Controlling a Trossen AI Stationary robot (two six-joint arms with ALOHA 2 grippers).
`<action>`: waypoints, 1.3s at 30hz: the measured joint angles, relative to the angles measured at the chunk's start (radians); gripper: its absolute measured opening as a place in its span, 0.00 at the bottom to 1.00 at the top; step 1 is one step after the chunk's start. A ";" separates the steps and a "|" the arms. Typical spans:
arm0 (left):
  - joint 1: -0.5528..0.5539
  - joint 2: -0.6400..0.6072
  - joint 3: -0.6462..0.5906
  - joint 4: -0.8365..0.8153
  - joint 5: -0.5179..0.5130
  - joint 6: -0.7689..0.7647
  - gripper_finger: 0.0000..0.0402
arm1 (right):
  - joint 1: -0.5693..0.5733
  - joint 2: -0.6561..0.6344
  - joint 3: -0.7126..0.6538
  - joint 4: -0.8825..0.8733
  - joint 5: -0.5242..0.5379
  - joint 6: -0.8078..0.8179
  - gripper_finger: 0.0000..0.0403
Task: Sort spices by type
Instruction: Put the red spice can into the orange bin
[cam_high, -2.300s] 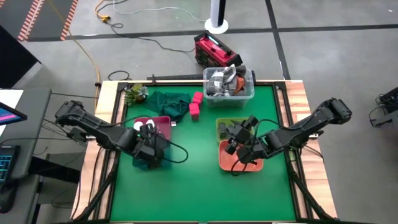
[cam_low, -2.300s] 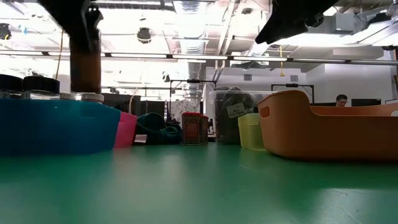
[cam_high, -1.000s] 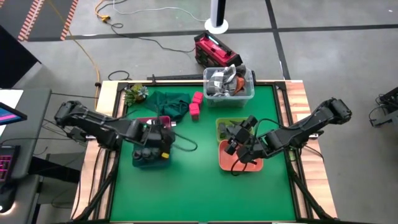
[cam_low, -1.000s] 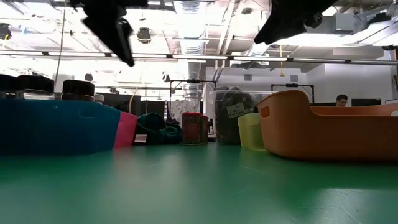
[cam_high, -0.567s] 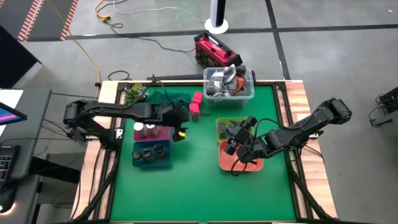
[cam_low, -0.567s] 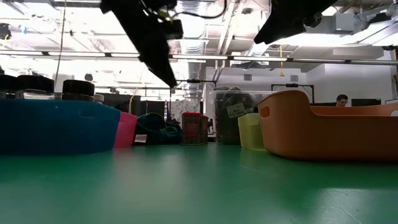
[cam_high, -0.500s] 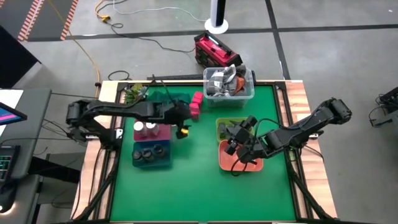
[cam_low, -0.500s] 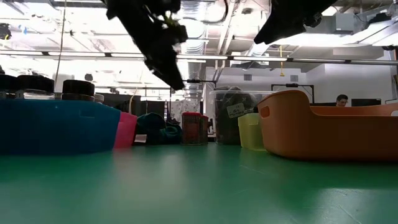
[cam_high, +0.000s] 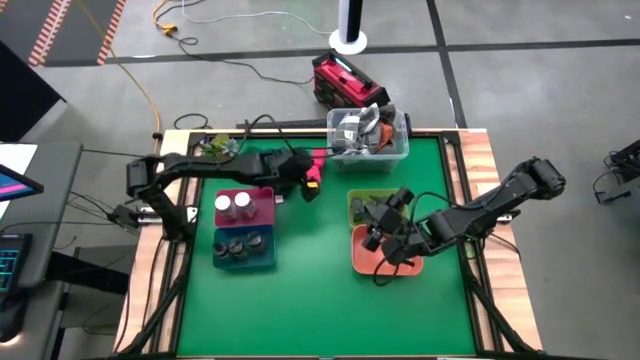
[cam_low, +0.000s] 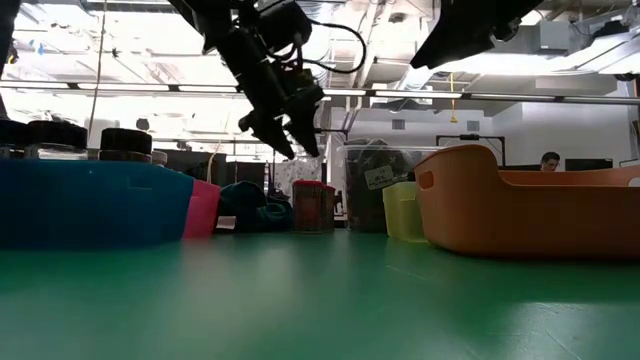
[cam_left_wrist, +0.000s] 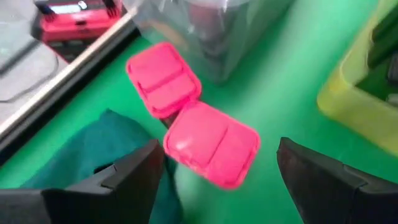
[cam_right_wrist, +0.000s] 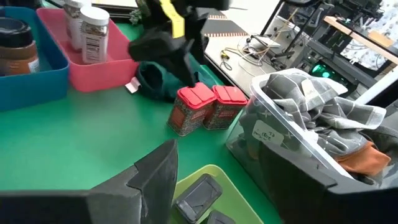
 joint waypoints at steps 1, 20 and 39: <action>-0.007 0.000 -0.002 0.021 -0.018 -0.010 0.76 | 0.000 0.000 0.000 0.002 0.000 0.000 0.63; 0.062 0.089 -0.004 0.077 -0.082 -0.283 0.76 | 0.000 0.000 0.000 0.080 0.000 -0.053 0.63; 0.014 0.132 -0.004 0.127 -0.096 -0.301 0.76 | 0.005 0.000 0.000 0.076 0.000 -0.053 0.63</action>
